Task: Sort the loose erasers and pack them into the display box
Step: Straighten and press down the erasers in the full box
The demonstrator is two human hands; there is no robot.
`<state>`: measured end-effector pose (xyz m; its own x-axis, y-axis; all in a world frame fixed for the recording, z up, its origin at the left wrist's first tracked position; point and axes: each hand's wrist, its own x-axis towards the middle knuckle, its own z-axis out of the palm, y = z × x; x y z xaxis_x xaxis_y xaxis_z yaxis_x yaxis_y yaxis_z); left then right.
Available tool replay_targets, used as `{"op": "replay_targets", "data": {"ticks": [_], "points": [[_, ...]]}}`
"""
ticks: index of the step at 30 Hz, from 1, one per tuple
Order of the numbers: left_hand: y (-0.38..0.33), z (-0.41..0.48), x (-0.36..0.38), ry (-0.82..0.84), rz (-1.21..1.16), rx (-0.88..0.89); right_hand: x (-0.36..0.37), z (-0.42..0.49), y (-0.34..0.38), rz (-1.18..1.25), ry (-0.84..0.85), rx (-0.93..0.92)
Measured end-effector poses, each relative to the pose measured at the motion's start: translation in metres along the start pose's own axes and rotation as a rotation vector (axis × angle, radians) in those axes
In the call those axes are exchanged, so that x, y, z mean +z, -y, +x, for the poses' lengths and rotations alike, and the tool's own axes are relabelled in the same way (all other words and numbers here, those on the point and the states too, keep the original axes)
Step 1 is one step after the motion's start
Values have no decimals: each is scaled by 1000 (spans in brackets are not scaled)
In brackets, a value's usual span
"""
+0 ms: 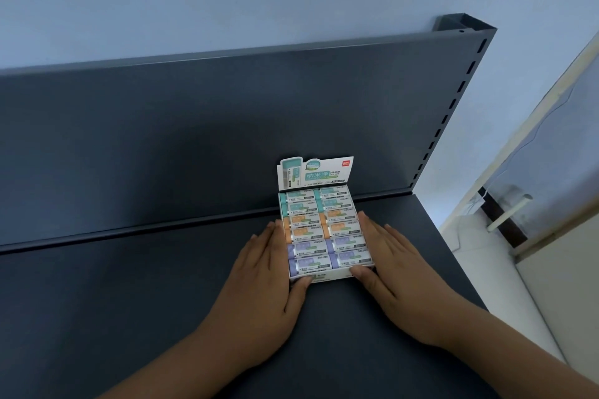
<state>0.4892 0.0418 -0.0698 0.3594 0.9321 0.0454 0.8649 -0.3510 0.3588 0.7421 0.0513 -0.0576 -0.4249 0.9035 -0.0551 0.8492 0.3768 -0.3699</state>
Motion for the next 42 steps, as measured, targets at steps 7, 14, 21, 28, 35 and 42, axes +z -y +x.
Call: {"op": "replay_targets", "data": {"ticks": [7, 14, 21, 28, 35, 42], "points": [[-8, 0, -6, 32, 62, -6, 6, 2, -2, -23, -33, 11], [-4, 0, -3, 25, 21, -16, 7, 2, -3, -12, -47, 9], [0, 1, 0, -41, -112, -41, 2, -3, 4, 82, -68, 18], [-8, -2, -12, -126, 5, 142, -1, -7, 14, -55, -205, -65], [-7, 0, -13, -105, 60, 121, -1, -4, 13, -130, -200, -62], [-15, 21, -22, -113, 25, 128, -13, 14, 13, -122, -156, -63]]}}
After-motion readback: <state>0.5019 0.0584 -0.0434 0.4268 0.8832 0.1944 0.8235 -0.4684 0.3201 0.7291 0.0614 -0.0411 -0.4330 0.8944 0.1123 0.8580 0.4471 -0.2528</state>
